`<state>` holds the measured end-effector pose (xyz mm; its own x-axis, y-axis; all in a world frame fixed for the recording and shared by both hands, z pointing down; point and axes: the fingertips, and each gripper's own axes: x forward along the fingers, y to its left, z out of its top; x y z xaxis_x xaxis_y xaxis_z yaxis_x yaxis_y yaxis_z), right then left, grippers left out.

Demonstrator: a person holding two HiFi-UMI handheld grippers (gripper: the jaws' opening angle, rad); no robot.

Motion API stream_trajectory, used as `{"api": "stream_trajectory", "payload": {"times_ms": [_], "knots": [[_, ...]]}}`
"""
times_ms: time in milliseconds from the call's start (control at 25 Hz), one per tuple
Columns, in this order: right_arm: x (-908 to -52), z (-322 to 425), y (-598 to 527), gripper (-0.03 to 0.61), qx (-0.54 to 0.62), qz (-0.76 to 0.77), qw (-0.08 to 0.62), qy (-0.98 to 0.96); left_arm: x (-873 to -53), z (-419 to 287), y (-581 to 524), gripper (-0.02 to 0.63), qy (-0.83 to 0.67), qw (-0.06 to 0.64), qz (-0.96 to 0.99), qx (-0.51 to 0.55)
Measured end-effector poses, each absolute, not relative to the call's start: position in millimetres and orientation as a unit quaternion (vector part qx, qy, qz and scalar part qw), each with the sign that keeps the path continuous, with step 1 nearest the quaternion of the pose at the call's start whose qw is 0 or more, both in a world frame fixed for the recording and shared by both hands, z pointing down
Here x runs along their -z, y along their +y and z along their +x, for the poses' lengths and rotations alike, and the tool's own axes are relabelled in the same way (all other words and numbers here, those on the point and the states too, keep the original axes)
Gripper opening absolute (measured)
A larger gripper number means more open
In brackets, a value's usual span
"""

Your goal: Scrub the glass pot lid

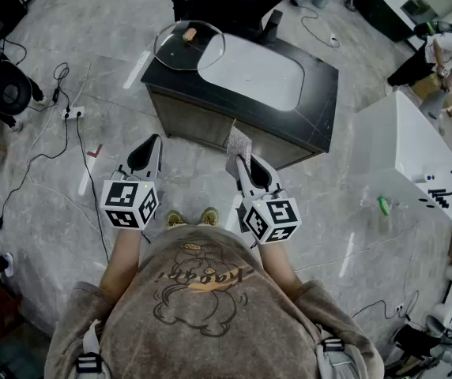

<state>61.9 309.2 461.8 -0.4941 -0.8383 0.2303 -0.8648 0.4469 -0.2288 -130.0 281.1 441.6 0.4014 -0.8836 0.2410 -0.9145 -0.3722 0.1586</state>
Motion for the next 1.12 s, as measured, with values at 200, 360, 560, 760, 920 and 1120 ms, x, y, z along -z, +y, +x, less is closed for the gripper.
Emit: {"api": "stream_trajectory", "payload": {"times_ms": [200,360,560,760,920,1120], "knots": [[-462,69,304,0.083,-0.166,0.494,0.027,-0.853,-445,-121,278,0.017,-0.545,0.133,0.826,-0.063],[-463,78,303,0.083,-0.158,0.476,0.025,-0.865,-450,-112,279,0.017,-0.553,0.135,0.82,-0.061],[-467,87,299,0.083,-0.158,0.459,0.018,-0.874,-453,-111,278,0.017,-0.574,0.138,0.806,-0.049],[-466,90,283,0.083,-0.155,0.449,0.018,-0.88,-456,-114,268,0.017,-0.584,0.139,0.798,-0.049],[-468,93,263,0.084,-0.155,0.455,0.02,-0.877,-459,-113,244,0.017,-0.585,0.139,0.798,-0.046],[-475,95,226,0.083,-0.156,0.464,0.026,-0.872,-462,-111,199,0.017,-0.574,0.141,0.806,-0.042]]}}
